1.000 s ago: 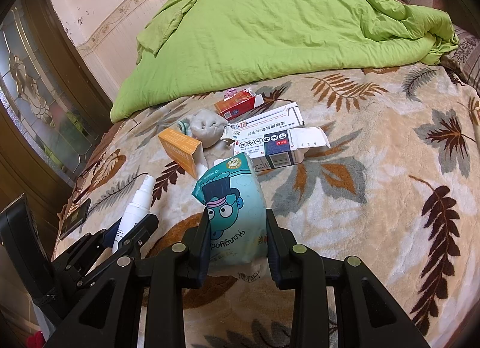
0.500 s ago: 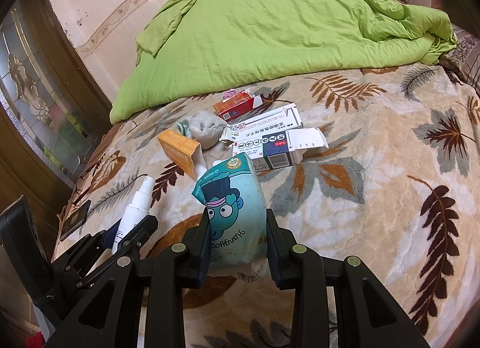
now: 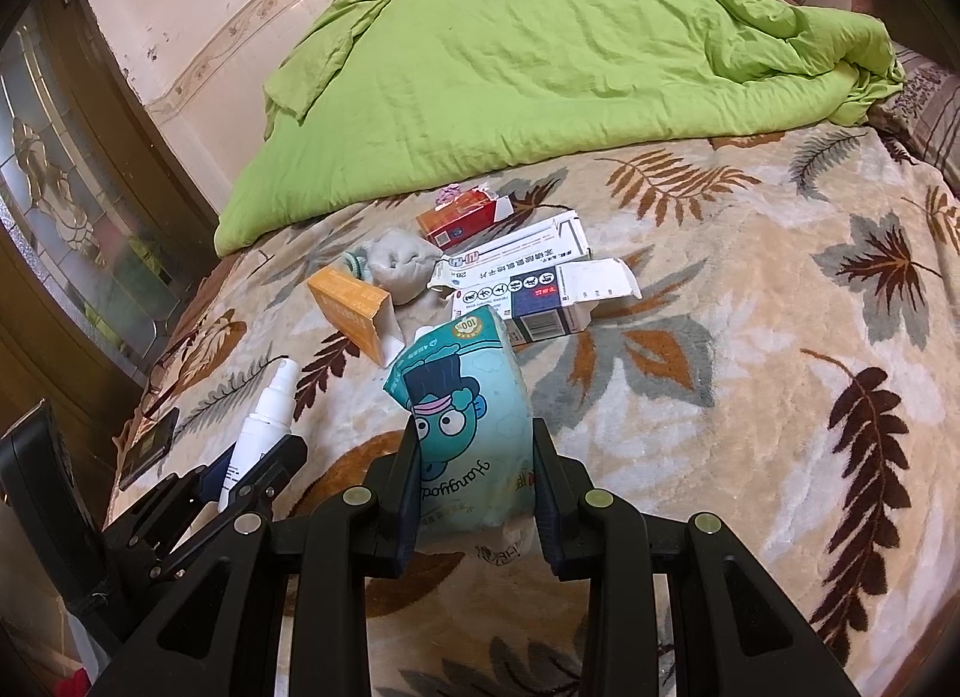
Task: Collect trash
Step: 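Hold the teal packet in the right tool and white bottle in the left above the bed, then carry the teal packet and white bottle over the red basket with both tools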
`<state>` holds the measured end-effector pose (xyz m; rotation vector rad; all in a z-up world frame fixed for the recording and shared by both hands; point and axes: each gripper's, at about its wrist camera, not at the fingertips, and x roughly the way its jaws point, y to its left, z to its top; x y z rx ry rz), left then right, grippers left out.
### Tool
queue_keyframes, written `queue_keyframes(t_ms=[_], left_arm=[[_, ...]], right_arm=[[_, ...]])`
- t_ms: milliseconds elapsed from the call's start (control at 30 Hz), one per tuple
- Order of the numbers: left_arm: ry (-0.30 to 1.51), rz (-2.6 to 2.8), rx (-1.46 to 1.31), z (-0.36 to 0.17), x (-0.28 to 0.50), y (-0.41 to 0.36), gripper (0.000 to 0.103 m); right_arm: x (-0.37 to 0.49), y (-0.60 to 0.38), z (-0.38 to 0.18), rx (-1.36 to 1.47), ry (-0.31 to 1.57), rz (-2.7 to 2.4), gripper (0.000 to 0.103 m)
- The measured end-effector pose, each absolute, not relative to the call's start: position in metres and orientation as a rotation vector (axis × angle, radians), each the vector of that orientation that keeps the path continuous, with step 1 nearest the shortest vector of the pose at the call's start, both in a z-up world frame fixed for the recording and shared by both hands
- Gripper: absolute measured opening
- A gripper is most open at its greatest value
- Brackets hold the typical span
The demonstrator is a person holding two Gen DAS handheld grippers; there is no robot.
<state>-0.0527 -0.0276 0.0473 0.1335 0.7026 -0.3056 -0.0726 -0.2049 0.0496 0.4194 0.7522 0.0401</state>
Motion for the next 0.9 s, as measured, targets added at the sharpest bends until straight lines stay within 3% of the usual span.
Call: queue_keyframes(t_ms=[400,900], left_arm=[[0.685,-0.484,0.095,0.061,-0.068,-0.038,0.029],[0.736,-0.961,0.100,0.098,-0.159,-0.121,0.029]], right_arm=[[-0.094,-0.222,0.053,0.506,0.738,0.023,0.034],[-0.262,-0.324,0.078,0.662,0.663,-0.180,0.034]])
